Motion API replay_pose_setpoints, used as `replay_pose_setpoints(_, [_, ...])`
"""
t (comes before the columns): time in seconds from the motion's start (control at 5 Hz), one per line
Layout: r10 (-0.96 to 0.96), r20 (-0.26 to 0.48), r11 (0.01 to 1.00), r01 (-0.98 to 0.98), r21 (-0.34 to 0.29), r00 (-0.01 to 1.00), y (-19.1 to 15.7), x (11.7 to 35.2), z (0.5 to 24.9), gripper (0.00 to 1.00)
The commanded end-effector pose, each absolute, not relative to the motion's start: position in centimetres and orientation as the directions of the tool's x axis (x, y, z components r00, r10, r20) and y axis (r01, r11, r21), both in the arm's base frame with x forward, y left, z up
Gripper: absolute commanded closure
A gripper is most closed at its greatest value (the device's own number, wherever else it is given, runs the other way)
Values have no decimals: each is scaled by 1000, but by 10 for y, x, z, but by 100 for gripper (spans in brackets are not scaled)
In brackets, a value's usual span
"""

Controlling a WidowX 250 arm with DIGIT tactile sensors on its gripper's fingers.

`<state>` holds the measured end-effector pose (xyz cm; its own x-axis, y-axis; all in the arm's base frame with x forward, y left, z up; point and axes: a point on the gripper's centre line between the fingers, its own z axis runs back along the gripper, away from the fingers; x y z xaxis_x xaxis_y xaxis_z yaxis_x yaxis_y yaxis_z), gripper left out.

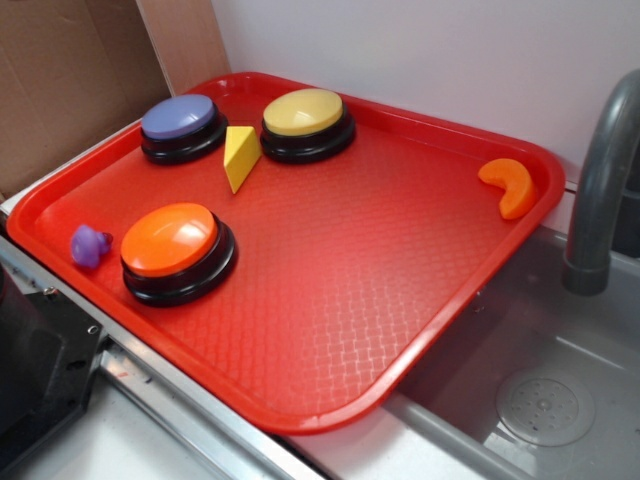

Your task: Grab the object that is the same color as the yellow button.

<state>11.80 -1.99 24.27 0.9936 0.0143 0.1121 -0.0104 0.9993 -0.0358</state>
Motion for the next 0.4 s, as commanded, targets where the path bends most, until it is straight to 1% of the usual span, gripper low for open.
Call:
replay_pose_setpoints(0.0, [14,112,999,-10,-36,994,-20,118,243,0])
replay_pose_setpoints(0.2, [101,115,994,-95,-53,988,-12,138,230,0])
